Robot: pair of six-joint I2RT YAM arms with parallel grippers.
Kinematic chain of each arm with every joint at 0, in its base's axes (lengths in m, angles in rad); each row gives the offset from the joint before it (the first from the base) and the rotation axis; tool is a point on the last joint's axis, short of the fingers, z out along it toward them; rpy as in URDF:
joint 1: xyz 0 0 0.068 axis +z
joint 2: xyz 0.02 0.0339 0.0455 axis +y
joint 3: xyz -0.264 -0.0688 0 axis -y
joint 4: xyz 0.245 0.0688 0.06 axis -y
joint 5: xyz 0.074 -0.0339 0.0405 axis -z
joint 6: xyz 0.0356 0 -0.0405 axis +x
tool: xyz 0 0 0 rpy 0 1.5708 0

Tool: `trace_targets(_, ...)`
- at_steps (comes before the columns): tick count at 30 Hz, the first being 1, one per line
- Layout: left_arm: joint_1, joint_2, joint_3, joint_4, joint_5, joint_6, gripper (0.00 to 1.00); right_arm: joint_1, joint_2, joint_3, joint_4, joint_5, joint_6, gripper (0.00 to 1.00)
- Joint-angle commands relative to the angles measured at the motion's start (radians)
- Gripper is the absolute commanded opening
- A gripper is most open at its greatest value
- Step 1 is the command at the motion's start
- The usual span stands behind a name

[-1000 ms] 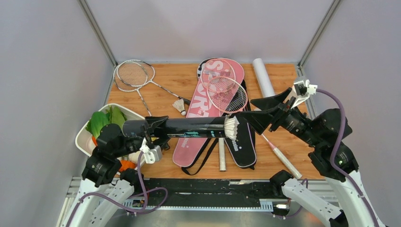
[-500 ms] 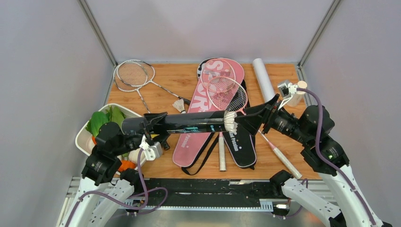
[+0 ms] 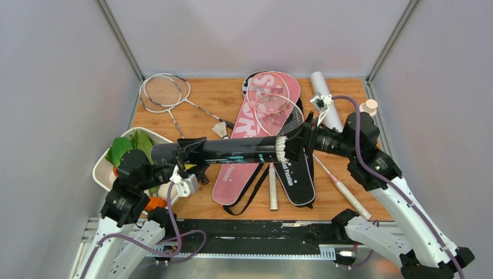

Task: Pack up the badminton gear
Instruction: Place the shuttlecock at the shuttle tube.

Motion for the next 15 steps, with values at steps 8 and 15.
trace_targets(8,-0.002,0.036,0.04,0.02,0.083,0.07,0.07,0.0,0.124,0.002,0.111,-0.15,-0.024,0.76)
trace_targets(15,-0.002,0.067,0.047,0.009,0.077,0.107,0.07,0.04,0.162,-0.012,0.121,-0.096,-0.033,0.77)
